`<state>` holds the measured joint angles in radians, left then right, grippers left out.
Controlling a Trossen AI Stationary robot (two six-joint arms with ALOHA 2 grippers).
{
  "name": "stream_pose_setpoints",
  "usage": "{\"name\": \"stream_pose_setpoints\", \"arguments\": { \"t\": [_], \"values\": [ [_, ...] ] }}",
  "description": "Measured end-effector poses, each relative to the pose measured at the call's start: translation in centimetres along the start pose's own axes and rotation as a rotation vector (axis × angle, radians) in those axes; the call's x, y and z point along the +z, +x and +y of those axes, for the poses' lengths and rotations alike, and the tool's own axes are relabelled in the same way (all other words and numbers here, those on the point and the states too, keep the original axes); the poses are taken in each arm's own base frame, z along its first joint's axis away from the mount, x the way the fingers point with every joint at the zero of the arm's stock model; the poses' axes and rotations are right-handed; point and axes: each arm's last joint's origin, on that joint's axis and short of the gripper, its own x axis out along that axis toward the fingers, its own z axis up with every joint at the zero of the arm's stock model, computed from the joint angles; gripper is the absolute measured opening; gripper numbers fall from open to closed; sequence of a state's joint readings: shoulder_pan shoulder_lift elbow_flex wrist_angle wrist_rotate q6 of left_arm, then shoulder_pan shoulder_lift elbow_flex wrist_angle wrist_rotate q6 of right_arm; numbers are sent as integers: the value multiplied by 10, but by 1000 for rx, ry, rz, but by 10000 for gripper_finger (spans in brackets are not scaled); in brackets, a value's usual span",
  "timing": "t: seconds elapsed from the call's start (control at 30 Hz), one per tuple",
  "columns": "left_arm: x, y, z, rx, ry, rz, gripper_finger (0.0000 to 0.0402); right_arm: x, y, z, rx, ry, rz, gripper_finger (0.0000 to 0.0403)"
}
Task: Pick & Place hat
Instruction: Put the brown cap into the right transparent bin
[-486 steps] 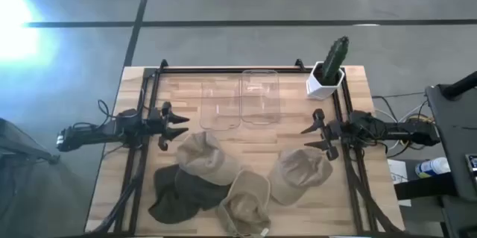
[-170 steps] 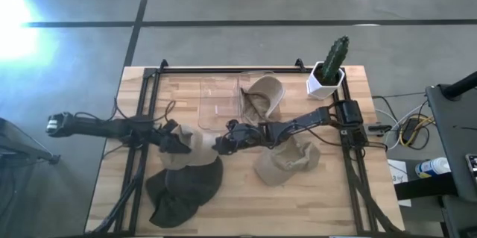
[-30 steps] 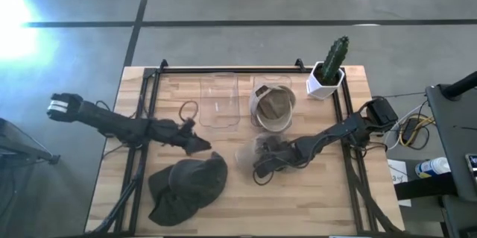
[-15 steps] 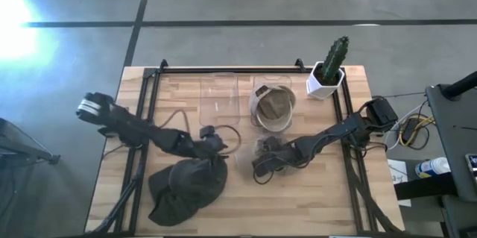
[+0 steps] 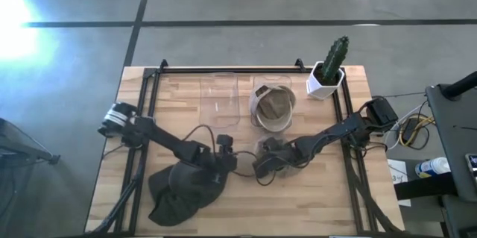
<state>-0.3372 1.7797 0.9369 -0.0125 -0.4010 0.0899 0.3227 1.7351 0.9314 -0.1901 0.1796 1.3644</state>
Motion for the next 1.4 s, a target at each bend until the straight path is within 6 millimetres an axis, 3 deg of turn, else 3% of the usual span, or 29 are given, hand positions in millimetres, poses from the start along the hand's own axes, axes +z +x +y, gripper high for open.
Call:
{"name": "stream_pose_setpoints", "arguments": {
  "t": [0.17,0.37,0.47,0.67,0.8,0.9,1.07,1.23,1.4],
  "values": [
    [7,12,-3,114,54,22,181,0,0,2,21,1,7,132],
    [25,9,-2,75,23,-22,167,1,0,5,63,-44,2,132],
    [32,4,1,72,20,-40,134,1,0,6,68,-61,0,132],
    [38,2,4,98,47,-58,27,1,-2,8,86,-66,-5,132],
    [38,1,4,106,40,-56,14,4,-12,9,89,-75,-25,132],
    [40,-3,7,104,-12,-52,15,6,-34,13,57,-105,-63,132],
    [51,-27,20,34,-184,-119,8,7,-92,15,-26,-169,-111,132],
    [61,-55,57,39,-440,-209,8,13,-160,14,-78,-185,-244,132],
    [57,-67,99,-61,-701,-257,8,25,-217,8,-94,-178,-426,132]
  ]
}}
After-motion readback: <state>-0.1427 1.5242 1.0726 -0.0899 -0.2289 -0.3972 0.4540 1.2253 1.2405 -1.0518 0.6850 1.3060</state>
